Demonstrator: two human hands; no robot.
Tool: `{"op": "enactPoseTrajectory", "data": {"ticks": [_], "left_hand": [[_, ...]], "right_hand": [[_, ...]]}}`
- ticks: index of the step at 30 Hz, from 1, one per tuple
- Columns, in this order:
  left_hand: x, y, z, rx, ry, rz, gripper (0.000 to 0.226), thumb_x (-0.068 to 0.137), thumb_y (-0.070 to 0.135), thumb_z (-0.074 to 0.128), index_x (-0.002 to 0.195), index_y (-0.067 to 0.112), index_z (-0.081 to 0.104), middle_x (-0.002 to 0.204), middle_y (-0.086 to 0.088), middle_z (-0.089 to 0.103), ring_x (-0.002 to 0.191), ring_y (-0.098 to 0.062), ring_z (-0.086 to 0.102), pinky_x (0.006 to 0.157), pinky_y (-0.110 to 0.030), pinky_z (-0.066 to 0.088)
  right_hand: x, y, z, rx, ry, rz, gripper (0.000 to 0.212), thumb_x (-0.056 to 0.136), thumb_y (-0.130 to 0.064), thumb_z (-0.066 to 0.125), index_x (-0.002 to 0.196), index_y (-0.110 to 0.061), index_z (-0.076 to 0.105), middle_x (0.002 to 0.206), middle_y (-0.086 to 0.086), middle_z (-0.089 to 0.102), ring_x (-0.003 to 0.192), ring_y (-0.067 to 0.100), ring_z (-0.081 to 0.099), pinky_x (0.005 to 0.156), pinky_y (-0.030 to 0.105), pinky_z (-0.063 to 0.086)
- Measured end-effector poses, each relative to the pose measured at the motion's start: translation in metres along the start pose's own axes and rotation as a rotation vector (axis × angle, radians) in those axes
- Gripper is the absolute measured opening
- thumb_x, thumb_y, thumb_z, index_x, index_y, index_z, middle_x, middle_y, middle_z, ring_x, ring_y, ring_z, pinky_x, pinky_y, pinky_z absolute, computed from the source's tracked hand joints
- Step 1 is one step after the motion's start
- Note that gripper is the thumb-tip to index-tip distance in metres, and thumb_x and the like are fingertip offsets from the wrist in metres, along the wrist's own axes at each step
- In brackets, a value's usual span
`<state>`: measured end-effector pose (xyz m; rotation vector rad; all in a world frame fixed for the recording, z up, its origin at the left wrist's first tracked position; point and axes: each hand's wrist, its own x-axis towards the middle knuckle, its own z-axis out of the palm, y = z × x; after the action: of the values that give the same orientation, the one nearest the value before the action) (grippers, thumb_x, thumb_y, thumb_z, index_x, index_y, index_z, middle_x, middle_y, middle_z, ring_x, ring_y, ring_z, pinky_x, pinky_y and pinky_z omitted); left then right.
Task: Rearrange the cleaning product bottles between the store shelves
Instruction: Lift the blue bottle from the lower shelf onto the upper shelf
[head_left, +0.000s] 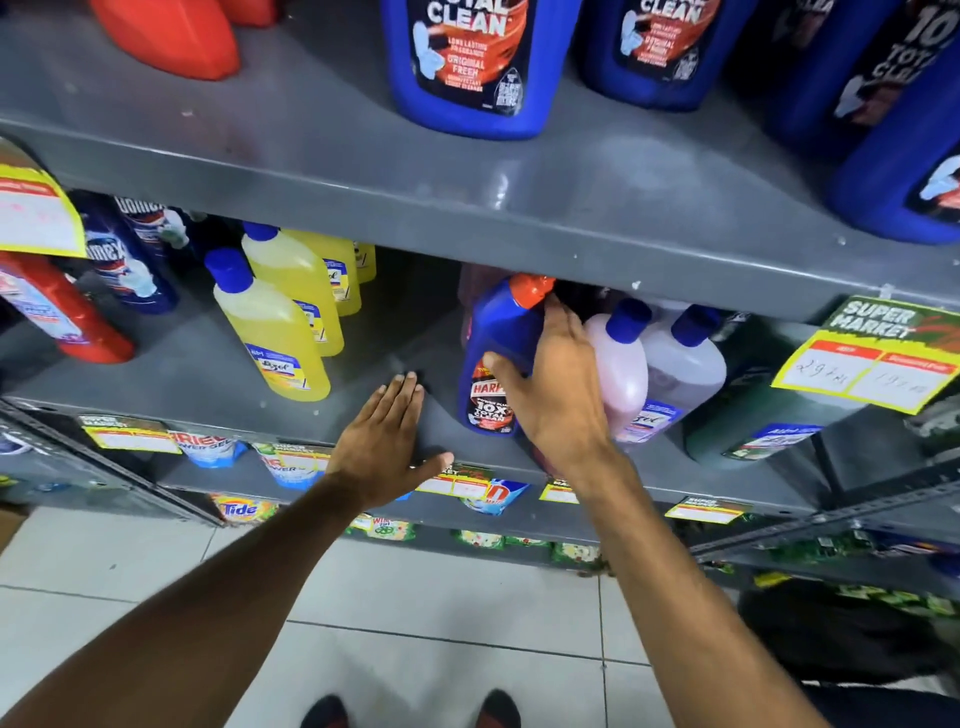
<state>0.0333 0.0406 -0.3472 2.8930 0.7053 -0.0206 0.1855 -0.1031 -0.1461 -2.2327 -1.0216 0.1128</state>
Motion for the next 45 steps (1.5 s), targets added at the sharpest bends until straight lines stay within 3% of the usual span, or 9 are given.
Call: {"op": "enactPoseTrajectory", "data": {"ticks": [4,13,23,29,33,37,40,43,45], "left_hand": [[0.0,-0.001,0.004,-0.022,0.021,0.004,0.113,0.092,0.087,0.02,0.166,0.002,0.008,0.177,-0.016,0.001,0.164,-0.028,0.0,0.134,-0.041,0.003],[-0.001,0.001,-0.006,-0.04,-0.028,0.004,0.116,0.089,0.086,0.013,0.166,0.0,0.004,0.177,-0.018,-0.001,0.164,-0.029,-0.002,0.134,-0.044,0.006],[-0.083,0.035,-0.092,-0.062,0.085,0.014,0.12,0.09,0.088,0.027,0.164,-0.005,0.009,0.174,-0.023,0.0,0.164,-0.033,0.003,0.134,-0.043,0.007],[-0.124,0.063,-0.187,-0.03,0.328,0.107,0.11,0.095,0.082,0.041,0.161,-0.004,0.027,0.172,-0.02,0.021,0.161,-0.032,0.021,0.129,-0.041,0.014],[-0.131,0.076,-0.247,0.029,0.497,0.198,0.104,0.095,0.077,0.046,0.159,-0.003,0.034,0.171,-0.018,0.027,0.159,-0.031,0.028,0.127,-0.043,0.022],[-0.124,0.083,-0.301,0.025,0.68,0.203,0.101,0.096,0.071,0.051,0.164,0.002,0.023,0.175,-0.013,0.022,0.162,-0.028,0.021,0.128,-0.047,0.024],[-0.105,0.08,-0.337,0.036,0.771,0.153,0.105,0.094,0.072,0.051,0.162,-0.003,0.024,0.173,-0.019,0.024,0.161,-0.032,0.022,0.13,-0.048,0.023],[-0.081,0.066,-0.364,0.037,0.646,0.011,0.118,0.088,0.086,0.035,0.163,-0.004,0.019,0.174,-0.021,0.019,0.163,-0.032,0.017,0.132,-0.046,0.018],[-0.065,0.056,-0.373,0.055,0.485,-0.098,0.13,0.08,0.095,0.02,0.165,-0.002,0.009,0.176,-0.018,0.01,0.164,-0.029,0.008,0.134,-0.041,0.008]], "right_hand": [[0.017,0.002,0.004,-0.021,-0.078,0.008,0.065,0.087,-0.025,0.084,0.14,-0.003,0.054,0.136,0.018,0.064,0.124,0.039,0.06,0.103,0.036,0.042],[0.009,0.004,0.003,0.033,-0.06,0.007,0.058,0.084,-0.019,0.088,0.131,-0.001,0.059,0.126,0.017,0.072,0.115,0.038,0.067,0.101,0.046,0.051],[-0.071,-0.027,-0.053,0.047,-0.054,-0.031,0.047,0.085,-0.026,0.089,0.121,-0.01,0.064,0.114,0.008,0.073,0.105,0.031,0.068,0.086,0.023,0.042],[-0.096,-0.079,-0.14,0.022,0.016,-0.187,0.05,0.08,-0.036,0.09,0.118,-0.013,0.066,0.105,0.008,0.076,0.099,0.034,0.07,0.084,0.04,0.048],[-0.094,-0.111,-0.203,0.0,0.14,-0.309,0.054,0.078,-0.048,0.088,0.116,-0.019,0.065,0.089,0.001,0.072,0.083,0.031,0.068,0.067,0.033,0.036],[-0.08,-0.142,-0.252,0.033,0.251,-0.422,0.051,0.075,-0.055,0.082,0.112,-0.025,0.063,0.086,-0.005,0.071,0.075,0.016,0.062,0.067,0.031,0.042],[-0.059,-0.159,-0.279,0.07,0.313,-0.48,0.044,0.076,-0.05,0.084,0.106,-0.027,0.062,0.084,-0.018,0.068,0.077,0.005,0.062,0.068,0.011,0.045],[-0.032,-0.169,-0.298,0.083,0.329,-0.473,0.042,0.077,-0.042,0.091,0.101,-0.033,0.058,0.084,-0.024,0.067,0.077,-0.003,0.063,0.07,0.001,0.043],[-0.012,-0.172,-0.305,0.094,0.334,-0.454,0.041,0.076,-0.042,0.092,0.101,-0.03,0.061,0.088,-0.02,0.073,0.079,-0.007,0.068,0.074,0.007,0.049]]}}
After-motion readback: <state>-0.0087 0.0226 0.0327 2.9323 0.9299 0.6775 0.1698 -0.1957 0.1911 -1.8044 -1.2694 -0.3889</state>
